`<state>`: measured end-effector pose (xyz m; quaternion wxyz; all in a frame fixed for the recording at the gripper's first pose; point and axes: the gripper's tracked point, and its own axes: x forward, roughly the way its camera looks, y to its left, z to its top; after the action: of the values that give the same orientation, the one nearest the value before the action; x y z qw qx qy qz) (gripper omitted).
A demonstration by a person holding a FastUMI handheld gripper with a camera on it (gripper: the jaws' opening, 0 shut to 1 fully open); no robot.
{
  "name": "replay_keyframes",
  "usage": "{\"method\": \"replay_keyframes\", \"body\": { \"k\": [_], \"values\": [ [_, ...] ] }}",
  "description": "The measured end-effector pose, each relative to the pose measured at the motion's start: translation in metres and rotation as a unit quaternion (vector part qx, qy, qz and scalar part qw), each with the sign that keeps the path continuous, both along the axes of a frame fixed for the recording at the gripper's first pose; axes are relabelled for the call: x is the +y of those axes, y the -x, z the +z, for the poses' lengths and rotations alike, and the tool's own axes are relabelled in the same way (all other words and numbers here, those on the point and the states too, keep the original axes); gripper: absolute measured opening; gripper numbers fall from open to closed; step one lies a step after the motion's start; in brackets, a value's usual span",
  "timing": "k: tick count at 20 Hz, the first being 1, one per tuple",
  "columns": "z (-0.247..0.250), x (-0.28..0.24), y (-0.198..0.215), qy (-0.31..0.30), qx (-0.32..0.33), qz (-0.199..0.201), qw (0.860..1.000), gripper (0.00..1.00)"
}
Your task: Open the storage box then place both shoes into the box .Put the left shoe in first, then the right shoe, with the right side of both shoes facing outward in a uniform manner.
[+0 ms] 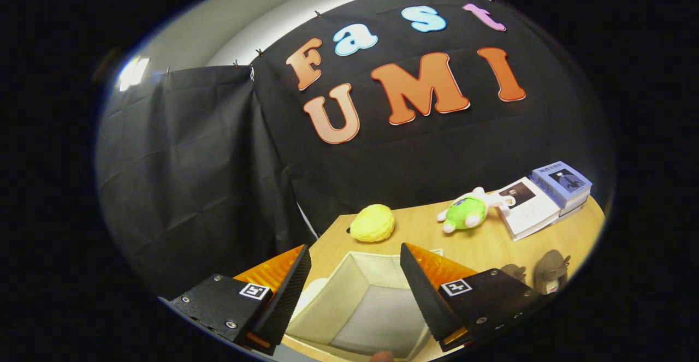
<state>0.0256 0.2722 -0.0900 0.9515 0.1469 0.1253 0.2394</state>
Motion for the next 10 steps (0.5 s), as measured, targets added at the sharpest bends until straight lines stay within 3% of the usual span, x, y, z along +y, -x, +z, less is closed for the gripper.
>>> {"method": "replay_keyframes", "body": {
  "k": [5, 10],
  "values": [
    [-0.025, -0.09, 0.004, 0.049, -0.024, -0.055, 0.997, 0.98],
    [-0.068, -0.163, 0.002, 0.121, -0.038, -0.122, 0.985, 0.98]
  ]
}}
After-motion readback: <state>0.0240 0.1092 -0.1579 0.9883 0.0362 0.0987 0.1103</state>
